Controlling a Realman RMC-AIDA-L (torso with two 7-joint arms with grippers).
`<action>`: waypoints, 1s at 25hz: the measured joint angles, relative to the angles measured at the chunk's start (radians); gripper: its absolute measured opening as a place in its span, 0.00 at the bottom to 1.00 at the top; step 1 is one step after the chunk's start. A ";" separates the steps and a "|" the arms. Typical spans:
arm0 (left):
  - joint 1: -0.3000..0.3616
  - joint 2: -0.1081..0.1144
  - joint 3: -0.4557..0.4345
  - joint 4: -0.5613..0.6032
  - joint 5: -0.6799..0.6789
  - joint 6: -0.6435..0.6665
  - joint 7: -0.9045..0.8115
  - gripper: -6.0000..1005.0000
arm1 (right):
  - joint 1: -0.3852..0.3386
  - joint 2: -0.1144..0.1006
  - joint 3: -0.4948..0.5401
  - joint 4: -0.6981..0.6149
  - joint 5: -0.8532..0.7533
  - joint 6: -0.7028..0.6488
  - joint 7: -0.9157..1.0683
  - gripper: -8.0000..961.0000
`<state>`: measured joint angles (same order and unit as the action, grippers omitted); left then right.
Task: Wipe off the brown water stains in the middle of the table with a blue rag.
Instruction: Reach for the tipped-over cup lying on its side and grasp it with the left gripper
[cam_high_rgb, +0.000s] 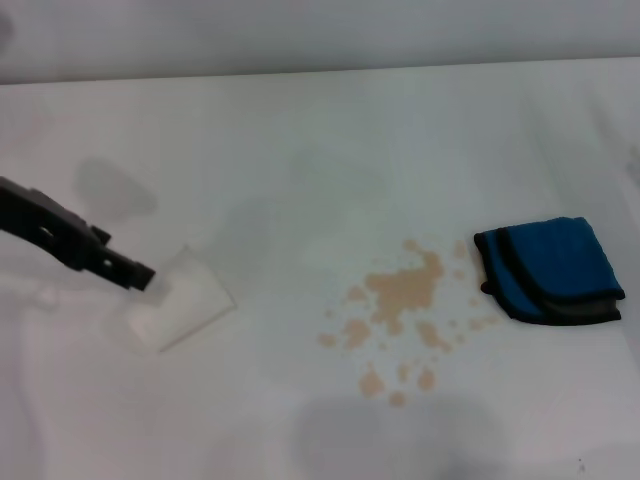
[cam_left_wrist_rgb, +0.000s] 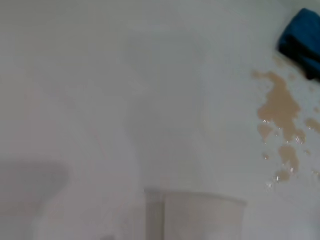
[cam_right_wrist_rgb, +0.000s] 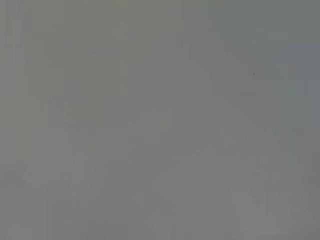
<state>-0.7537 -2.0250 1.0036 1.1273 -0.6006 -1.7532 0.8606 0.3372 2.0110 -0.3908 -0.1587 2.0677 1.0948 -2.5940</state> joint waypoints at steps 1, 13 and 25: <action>-0.001 -0.007 0.011 -0.010 0.011 0.010 0.000 0.87 | 0.001 0.000 0.000 0.000 0.000 0.000 0.000 0.91; -0.032 -0.041 0.108 -0.160 0.082 0.158 -0.005 0.87 | 0.008 0.002 0.001 0.002 0.000 0.001 0.012 0.91; -0.040 -0.051 0.231 -0.214 0.072 0.249 -0.039 0.87 | 0.006 0.002 0.001 0.002 0.000 -0.002 0.022 0.91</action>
<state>-0.7936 -2.0758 1.2349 0.9129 -0.5283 -1.5039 0.8220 0.3435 2.0126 -0.3896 -0.1565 2.0677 1.0928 -2.5725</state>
